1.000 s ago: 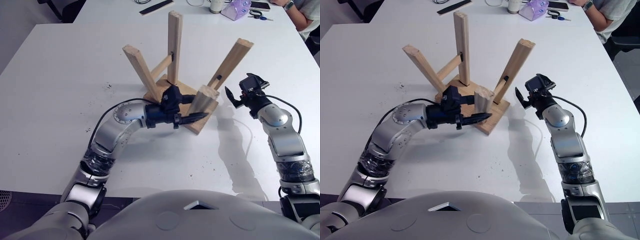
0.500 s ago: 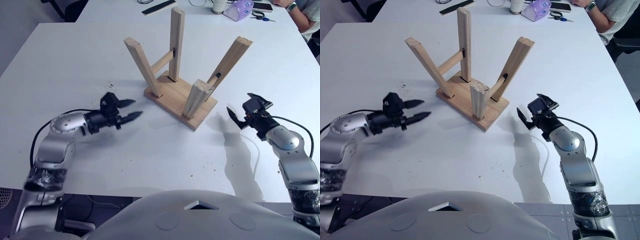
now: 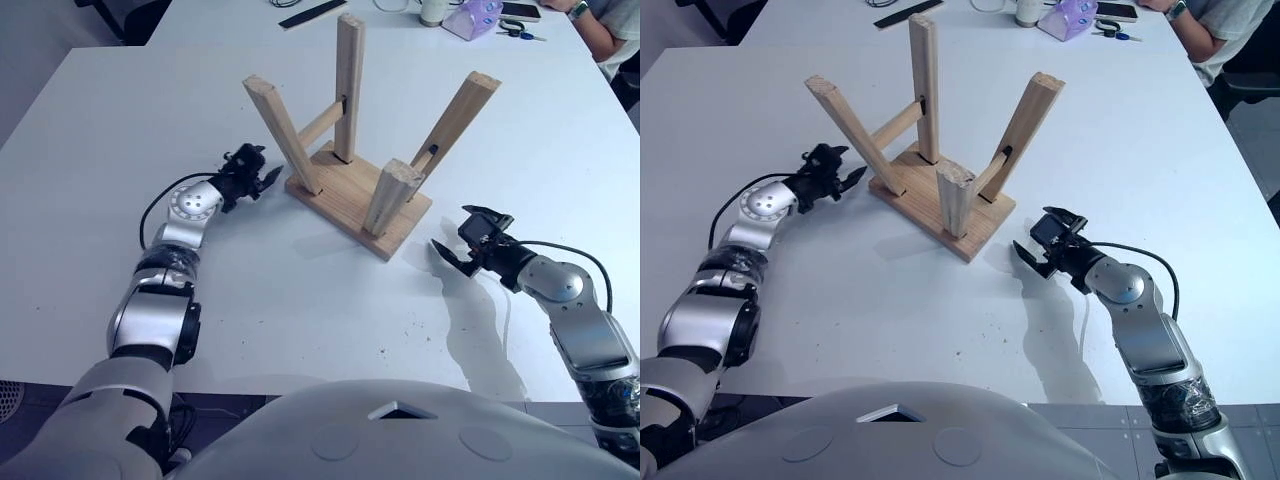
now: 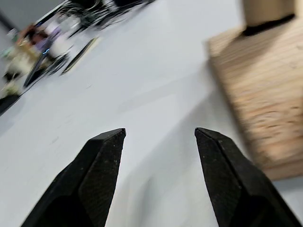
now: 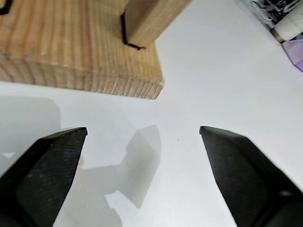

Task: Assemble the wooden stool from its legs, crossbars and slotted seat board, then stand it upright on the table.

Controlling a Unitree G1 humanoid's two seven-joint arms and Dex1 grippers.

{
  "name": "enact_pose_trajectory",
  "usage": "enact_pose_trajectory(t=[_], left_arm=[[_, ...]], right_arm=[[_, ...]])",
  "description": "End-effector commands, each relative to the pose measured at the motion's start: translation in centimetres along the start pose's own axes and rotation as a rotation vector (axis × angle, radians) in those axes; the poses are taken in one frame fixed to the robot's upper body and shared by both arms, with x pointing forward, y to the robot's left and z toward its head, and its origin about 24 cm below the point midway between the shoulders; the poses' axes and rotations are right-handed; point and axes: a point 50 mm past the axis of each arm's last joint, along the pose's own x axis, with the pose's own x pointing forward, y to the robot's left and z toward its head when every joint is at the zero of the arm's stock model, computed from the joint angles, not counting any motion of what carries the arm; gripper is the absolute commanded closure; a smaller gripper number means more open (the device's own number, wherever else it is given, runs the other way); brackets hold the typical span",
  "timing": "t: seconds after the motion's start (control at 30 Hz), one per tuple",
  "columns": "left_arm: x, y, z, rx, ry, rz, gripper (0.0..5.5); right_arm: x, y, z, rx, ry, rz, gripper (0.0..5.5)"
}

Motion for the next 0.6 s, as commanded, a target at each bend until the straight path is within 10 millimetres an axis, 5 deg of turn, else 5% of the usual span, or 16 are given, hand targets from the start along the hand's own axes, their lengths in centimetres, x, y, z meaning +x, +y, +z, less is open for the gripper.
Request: enact_pose_trajectory(t=[0.03,0.23,0.47,0.6], left_arm=[[-1.0,-1.4,-2.6,0.132,0.15,-0.152,2.78],[-3.5,-3.7,-3.6,0.087,0.049,-0.362,2.78],[-7.5,-10.6,-2.6,-0.031,-0.139,-0.606,2.78],[-8.5,-10.8,-1.6,-0.126,-0.147,-0.565,2.78]], right_arm=[[0.7,-0.1,0.5,-0.028,-0.014,0.026,1.08],[2.1,0.1,0.6,0.029,-0.038,0.036,1.08],[1.9,0.2,0.2,0.085,-0.076,-0.001,1.08],[1.8,-0.6,-0.3,0.061,-0.073,-0.016,1.08]])
